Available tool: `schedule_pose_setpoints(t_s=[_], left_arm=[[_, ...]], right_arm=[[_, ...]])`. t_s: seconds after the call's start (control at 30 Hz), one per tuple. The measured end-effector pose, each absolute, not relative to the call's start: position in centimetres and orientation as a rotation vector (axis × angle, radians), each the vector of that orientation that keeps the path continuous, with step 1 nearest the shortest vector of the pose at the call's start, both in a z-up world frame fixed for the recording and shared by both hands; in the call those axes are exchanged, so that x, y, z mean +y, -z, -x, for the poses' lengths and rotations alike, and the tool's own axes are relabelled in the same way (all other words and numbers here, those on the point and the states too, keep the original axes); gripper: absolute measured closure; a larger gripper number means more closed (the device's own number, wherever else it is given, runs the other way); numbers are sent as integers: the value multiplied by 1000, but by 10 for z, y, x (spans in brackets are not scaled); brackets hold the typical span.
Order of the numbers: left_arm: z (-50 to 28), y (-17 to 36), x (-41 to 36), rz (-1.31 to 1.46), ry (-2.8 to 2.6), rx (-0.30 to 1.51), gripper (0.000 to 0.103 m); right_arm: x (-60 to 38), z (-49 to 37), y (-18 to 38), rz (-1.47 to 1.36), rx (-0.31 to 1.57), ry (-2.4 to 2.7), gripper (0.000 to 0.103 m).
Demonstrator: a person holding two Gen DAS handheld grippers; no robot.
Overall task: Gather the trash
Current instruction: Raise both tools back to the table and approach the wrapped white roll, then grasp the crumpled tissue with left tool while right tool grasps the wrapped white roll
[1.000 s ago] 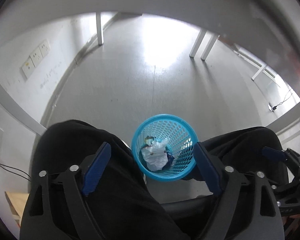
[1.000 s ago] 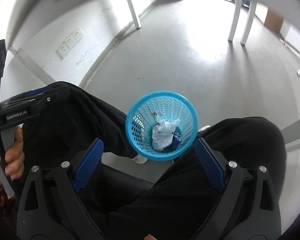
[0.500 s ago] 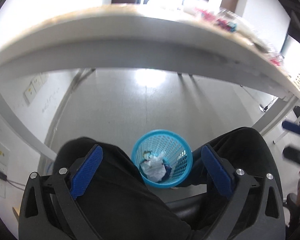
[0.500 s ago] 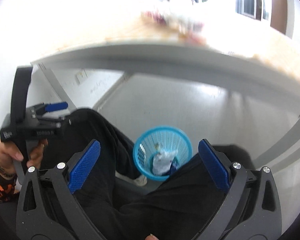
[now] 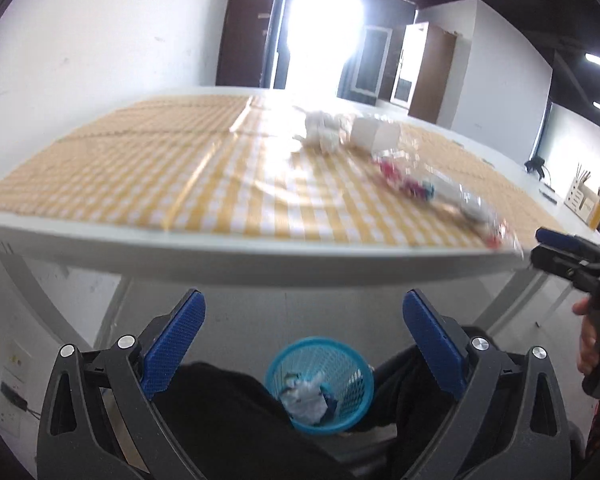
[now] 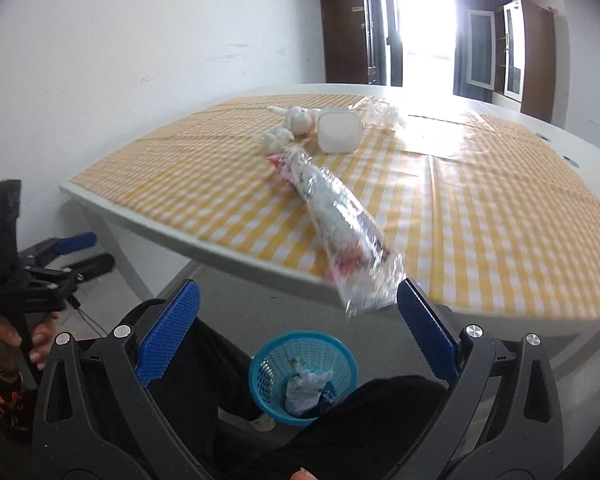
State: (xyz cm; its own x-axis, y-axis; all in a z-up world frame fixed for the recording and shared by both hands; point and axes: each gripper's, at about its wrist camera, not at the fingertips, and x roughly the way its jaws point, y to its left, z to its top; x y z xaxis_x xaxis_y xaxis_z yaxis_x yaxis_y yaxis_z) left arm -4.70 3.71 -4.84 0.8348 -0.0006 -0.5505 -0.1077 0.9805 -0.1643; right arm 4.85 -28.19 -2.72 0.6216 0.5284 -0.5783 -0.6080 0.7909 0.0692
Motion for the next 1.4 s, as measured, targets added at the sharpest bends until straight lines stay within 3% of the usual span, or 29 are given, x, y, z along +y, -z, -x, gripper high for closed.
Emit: schedule_pose_setpoints(t_s=[0.3, 0.83, 1.03, 1.4], left_arm=[[11, 9, 50, 192, -80, 539, 6], [-130, 0, 59, 219, -124, 708, 6], [-186, 7, 41, 200, -105, 787, 6], [-255, 14, 21, 135, -132, 897, 6]], right_arm=[[-254, -109, 29, 136, 674, -616, 9], [-234, -163, 51, 138, 767, -672, 14], [-243, -170, 52, 109, 769, -676, 22], [-255, -173, 51, 99, 751, -638, 57]])
